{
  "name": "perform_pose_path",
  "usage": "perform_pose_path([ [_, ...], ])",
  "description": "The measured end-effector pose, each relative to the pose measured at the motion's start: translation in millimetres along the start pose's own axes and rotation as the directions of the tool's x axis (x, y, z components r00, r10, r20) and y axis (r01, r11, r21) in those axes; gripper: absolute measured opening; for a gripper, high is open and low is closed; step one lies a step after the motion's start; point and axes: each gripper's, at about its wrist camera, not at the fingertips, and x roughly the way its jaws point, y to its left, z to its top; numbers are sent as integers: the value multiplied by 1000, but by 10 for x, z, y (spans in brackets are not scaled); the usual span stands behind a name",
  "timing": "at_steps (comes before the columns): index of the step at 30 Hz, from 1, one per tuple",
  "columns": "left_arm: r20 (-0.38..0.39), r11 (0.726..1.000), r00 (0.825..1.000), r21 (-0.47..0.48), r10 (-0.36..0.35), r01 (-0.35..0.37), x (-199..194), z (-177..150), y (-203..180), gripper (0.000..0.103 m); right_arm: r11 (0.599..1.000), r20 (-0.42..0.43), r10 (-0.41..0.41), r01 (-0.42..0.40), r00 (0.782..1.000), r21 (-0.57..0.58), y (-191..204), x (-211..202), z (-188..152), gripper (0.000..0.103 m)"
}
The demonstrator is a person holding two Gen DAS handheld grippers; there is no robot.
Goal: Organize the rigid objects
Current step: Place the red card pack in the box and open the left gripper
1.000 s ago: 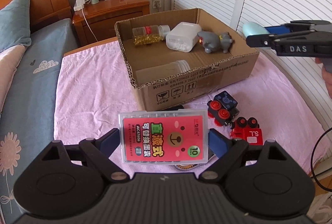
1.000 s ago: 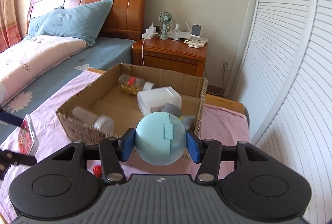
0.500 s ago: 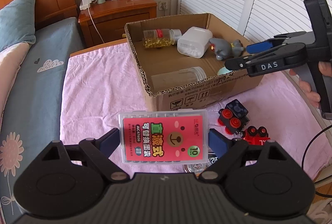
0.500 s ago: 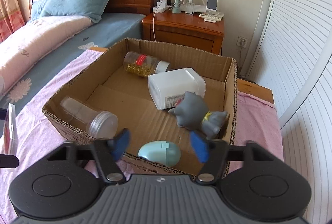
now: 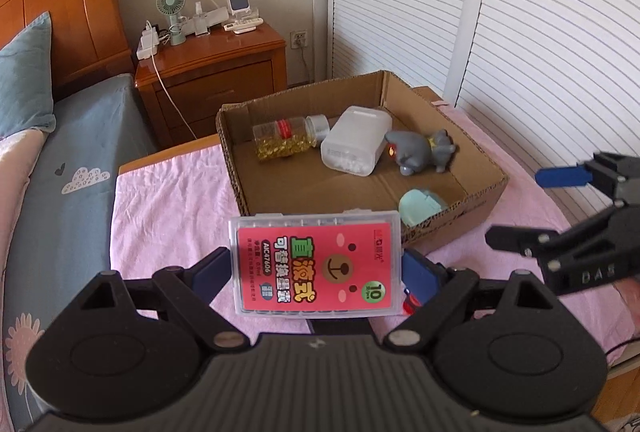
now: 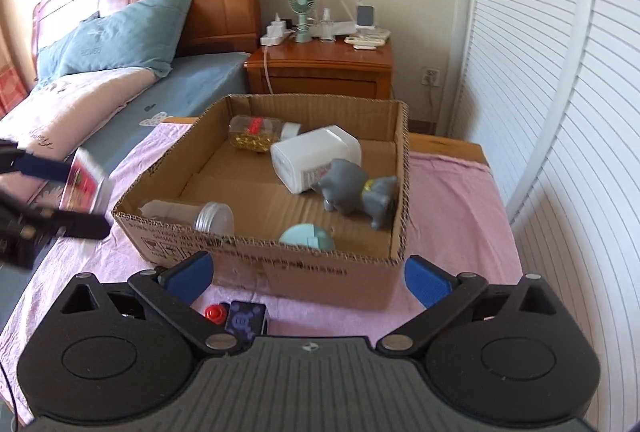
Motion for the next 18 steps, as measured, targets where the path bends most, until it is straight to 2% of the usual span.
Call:
perform_pose_path([
  [5,-25,1000,1000,15,14,-14,288,296,-30,90,999,-24,23,-21,999,48,-28,-42,-116,103],
  [10,-22,999,999,-21,36,-37,593,529,23,91,999,-21,-5,6,1000,47,-64,-80,-156,103],
  [14,-12,996,998,-73,56,-57,687,590,75,95,998,-26,-4,6,1000,64,-124,-89,-173,103],
  [18,-25,995,997,-64,78,-79,614,520,67,97,998,-26,-10,12,1000,69,-153,-107,-191,103],
])
